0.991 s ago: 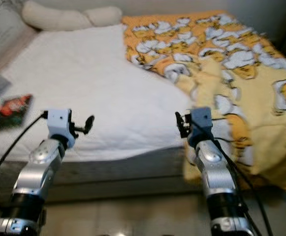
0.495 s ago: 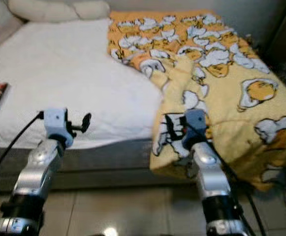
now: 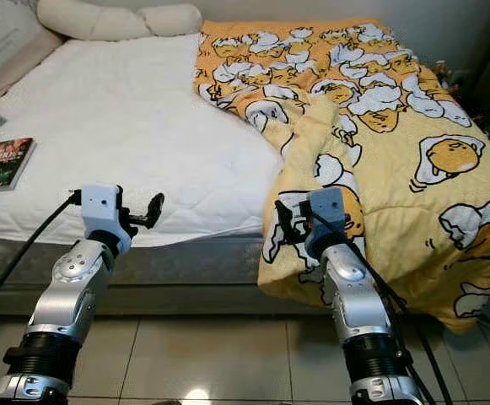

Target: Clean up the room

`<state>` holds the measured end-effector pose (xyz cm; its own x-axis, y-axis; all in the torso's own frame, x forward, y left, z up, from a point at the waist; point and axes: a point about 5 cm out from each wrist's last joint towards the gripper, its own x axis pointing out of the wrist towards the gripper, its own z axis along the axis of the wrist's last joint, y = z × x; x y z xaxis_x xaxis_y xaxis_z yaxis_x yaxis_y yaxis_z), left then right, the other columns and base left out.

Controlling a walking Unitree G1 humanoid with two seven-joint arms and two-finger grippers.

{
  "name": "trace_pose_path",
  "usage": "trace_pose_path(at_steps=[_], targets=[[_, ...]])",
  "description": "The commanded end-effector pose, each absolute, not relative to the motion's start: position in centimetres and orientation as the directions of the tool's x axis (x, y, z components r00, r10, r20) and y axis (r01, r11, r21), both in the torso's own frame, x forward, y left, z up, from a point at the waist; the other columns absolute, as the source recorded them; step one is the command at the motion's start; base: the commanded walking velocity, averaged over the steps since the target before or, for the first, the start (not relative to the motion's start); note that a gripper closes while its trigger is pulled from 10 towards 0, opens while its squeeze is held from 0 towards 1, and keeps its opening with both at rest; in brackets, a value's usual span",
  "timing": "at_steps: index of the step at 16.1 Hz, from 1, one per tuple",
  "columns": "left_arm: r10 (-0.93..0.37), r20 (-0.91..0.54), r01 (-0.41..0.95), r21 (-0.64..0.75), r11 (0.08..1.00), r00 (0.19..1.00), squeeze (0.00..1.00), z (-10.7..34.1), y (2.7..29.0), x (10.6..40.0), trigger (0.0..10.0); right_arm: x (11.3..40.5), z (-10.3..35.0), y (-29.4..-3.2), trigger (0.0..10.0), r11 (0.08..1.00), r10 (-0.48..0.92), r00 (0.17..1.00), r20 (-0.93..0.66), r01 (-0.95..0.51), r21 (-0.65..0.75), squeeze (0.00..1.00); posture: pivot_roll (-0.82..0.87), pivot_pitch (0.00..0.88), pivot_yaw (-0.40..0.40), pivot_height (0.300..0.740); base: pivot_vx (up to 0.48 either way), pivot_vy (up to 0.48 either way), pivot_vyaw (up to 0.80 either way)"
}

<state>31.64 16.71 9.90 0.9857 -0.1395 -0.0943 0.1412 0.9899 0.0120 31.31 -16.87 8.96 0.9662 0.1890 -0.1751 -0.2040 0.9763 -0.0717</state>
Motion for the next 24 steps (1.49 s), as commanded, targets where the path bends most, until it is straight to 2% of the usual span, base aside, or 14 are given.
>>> trace_pose_path(at_steps=[1,24], targets=[[-0.133,-0.097,0.133,-0.004,0.991,0.986,0.96,10.01,16.89,31.79,10.0,31.6,9.6,-16.68,10.0,0.972,0.201,0.965,-0.166,-0.218,-0.088,0.0,-0.08,0.0,0.068,0.74,0.247,0.0,0.0],[-0.112,-0.121,0.108,-0.04,0.993,0.986,0.96,9.84,17.86,31.82,10.0,31.38,9.02,-16.6,10.0,0.961,0.234,0.949,-0.209,-0.259,-0.1,0.0,-0.07,0.0,0.075,0.74,0.298,0.0,0.0]])
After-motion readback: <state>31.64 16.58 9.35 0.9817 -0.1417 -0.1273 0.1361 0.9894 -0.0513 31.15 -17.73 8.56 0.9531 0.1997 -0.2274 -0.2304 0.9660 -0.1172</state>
